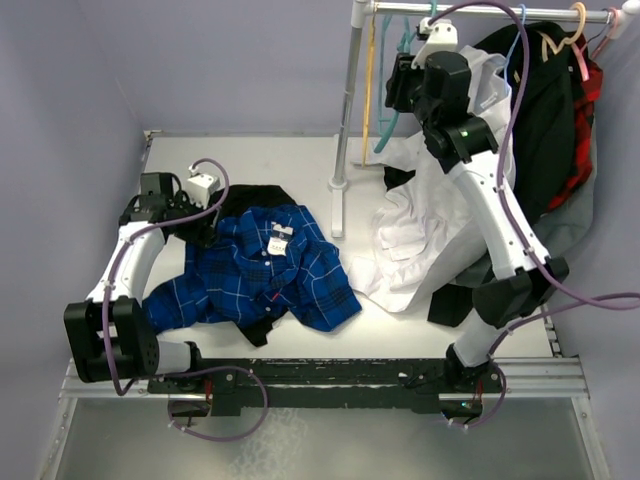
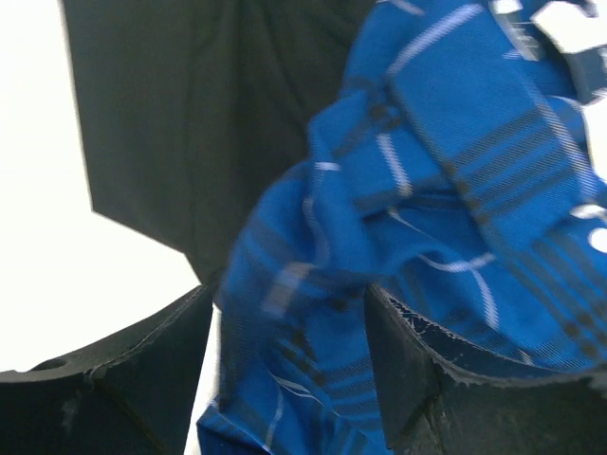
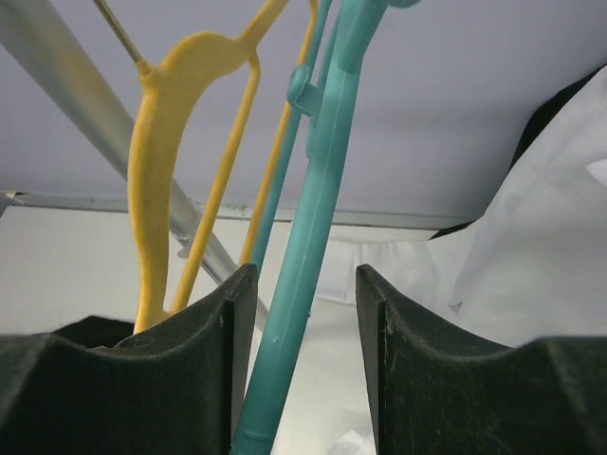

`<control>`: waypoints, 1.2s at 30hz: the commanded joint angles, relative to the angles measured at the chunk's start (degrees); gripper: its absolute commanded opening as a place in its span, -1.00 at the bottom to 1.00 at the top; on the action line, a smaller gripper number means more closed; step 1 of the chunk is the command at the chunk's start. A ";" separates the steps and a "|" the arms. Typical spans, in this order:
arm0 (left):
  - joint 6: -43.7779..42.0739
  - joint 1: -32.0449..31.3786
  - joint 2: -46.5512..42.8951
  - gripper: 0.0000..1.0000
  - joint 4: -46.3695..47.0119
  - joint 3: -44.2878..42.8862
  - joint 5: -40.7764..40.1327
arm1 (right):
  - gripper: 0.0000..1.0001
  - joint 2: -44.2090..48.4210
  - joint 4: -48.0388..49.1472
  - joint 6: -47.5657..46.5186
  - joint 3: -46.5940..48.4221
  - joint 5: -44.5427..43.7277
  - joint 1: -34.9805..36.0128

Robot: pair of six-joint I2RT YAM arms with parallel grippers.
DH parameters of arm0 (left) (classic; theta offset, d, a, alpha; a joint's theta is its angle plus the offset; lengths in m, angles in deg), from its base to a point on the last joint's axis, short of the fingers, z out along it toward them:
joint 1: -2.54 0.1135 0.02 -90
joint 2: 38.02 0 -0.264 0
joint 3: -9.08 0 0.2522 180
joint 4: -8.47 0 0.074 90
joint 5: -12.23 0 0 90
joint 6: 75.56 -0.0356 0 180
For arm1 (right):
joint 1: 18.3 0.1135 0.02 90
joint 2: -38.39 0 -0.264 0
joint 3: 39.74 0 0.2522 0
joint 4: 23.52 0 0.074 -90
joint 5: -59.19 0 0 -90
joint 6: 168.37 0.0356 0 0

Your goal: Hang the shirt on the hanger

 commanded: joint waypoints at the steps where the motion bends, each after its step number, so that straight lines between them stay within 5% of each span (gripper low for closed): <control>1: -4.10 -0.18 -5.29 0.36 -7.11 -6.33 13.75 | -1.00 8.32 2.72 -2.47 -2.68 1.88 0.03; 4: -8.13 -0.18 -7.47 0.51 -13.99 -10.77 21.80 | -1.00 11.50 2.01 -4.06 -4.61 6.24 0.03; 8: -12.47 -0.99 -10.09 0.99 -19.83 -12.87 30.50 | -1.00 14.33 1.10 -5.53 -6.08 8.99 0.03; 14: -9.05 -1.78 -9.10 0.99 -17.31 -12.23 21.99 | -1.00 17.02 -1.40 -6.24 -7.11 8.84 0.03; 22: -8.69 -1.93 -9.14 0.99 -21.09 -15.53 24.81 | -1.00 21.65 0.65 -8.69 -13.44 2.87 0.03; 23: -8.59 -1.93 -9.26 0.99 -21.02 -15.49 24.95 | -0.90 21.64 1.30 -9.15 -13.49 2.49 0.03; 25: -8.49 -2.00 -9.35 0.99 -21.00 -15.26 25.11 | 0.13 21.78 2.89 -9.81 -13.64 2.60 0.03; 28: -8.40 -2.02 -8.85 0.99 -20.95 -14.64 24.41 | 0.66 21.14 3.72 -10.61 -11.19 4.39 0.03; 36: -8.49 -2.11 -8.09 0.99 -19.89 -12.98 23.55 | 0.76 10.05 -0.98 -10.39 3.22 4.84 0.03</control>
